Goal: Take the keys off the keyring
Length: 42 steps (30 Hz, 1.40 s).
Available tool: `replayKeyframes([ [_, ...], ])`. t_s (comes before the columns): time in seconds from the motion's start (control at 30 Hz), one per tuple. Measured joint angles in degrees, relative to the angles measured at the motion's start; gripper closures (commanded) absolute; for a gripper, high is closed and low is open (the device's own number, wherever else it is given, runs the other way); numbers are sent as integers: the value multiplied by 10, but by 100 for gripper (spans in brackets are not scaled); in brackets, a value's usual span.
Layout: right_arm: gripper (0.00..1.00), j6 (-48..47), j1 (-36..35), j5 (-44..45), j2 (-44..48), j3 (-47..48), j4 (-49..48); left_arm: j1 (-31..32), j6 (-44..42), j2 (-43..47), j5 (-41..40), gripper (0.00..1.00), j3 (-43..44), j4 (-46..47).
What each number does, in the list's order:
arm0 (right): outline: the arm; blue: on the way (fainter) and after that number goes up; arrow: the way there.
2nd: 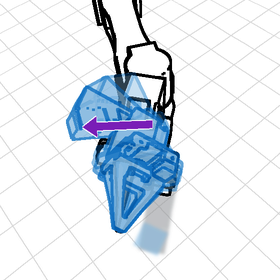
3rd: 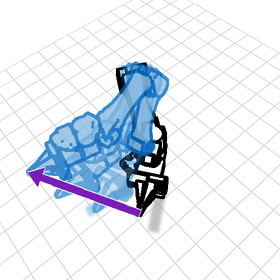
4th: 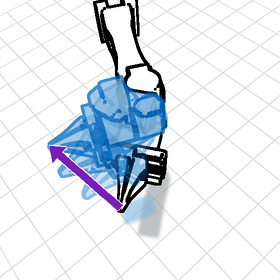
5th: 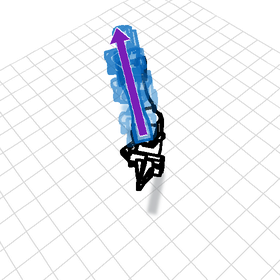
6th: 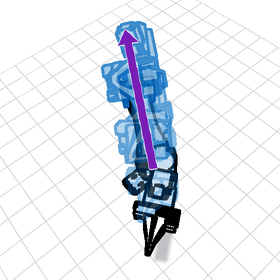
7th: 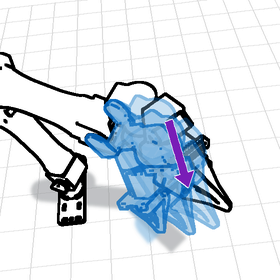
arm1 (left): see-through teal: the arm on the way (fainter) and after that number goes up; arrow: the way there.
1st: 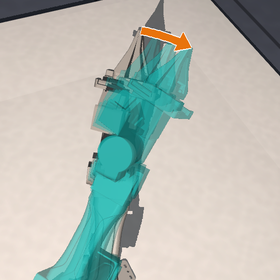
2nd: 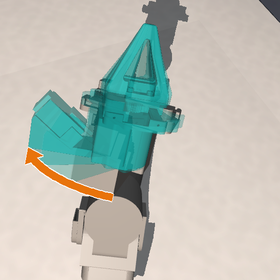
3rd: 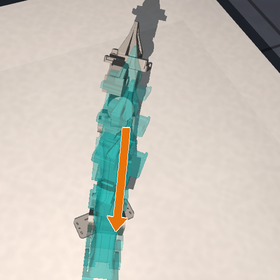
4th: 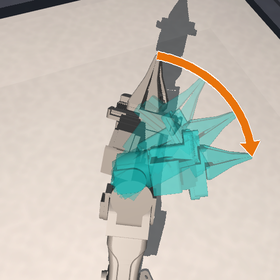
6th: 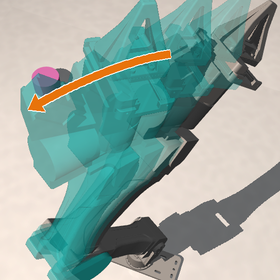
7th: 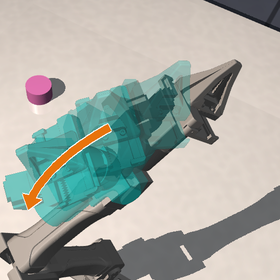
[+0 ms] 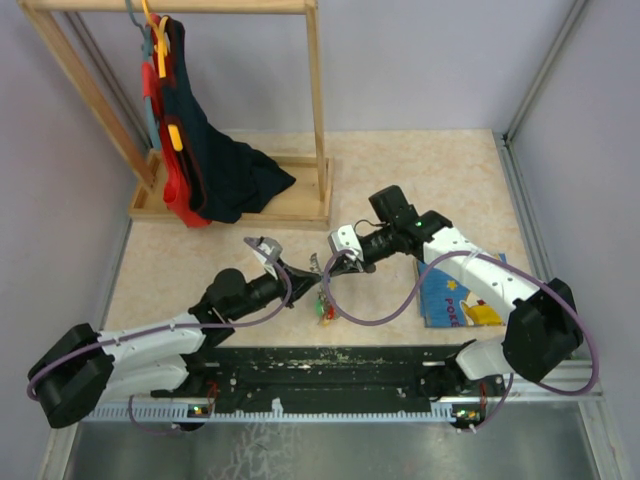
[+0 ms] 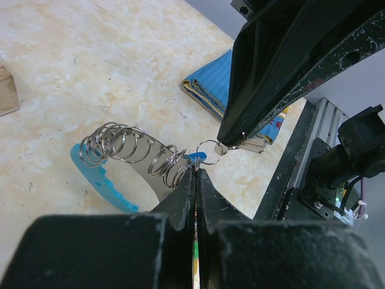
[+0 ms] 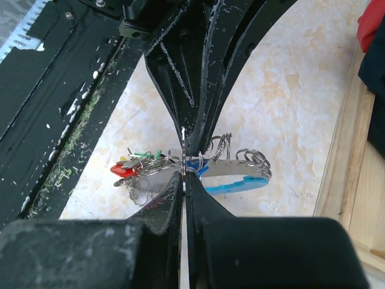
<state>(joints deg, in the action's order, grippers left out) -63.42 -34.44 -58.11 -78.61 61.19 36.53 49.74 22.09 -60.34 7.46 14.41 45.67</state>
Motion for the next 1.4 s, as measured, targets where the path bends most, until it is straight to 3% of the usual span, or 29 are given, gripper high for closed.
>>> replayKeyframes([
  [0.8, 100, 35, 0, -13, 2, 28, 19, -7, -107, -5, 50, 98, 189, -334],
  [0.93, 100, 50, 3, -16, 2, 35, 15, -19, -105, -4, 75, 93, 187, -330],
  [1.13, 100, 71, 9, -22, 6, 36, 15, -32, -76, 11, 104, 90, 131, -249],
  [1.4, 100, 91, 9, -34, 6, 38, 15, -43, -47, 9, 123, 76, 96, -181],
])
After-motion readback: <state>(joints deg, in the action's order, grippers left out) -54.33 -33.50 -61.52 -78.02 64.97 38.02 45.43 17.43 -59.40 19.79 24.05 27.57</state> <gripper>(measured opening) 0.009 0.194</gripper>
